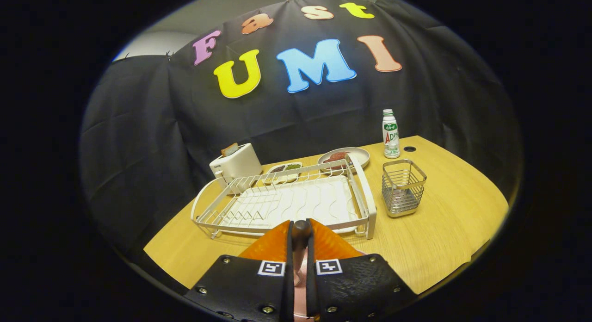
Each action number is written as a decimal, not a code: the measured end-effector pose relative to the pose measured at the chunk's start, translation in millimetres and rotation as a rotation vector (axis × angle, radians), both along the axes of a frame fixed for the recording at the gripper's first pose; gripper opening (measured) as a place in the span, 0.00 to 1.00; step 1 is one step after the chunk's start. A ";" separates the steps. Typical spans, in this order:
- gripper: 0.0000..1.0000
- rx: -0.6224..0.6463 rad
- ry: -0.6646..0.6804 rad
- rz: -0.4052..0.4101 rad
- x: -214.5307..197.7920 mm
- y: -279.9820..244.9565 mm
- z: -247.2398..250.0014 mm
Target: Take the plate from the dish rack, then take the spoon from the basket and place it into the plate.
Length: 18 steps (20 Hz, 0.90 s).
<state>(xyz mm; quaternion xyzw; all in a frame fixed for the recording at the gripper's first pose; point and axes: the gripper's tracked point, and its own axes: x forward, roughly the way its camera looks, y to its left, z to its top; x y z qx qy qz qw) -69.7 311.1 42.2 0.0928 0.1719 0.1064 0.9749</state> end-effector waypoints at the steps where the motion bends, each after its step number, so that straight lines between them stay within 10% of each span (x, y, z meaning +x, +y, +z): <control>1: 0.16 -0.026 0.008 -0.008 -1.1 -7.5 0.3; 9: 0.73 -0.154 -0.122 -0.096 -2.0 -79.8 74.9; 18: 0.88 -0.174 -0.301 -0.209 10.2 -167.6 196.8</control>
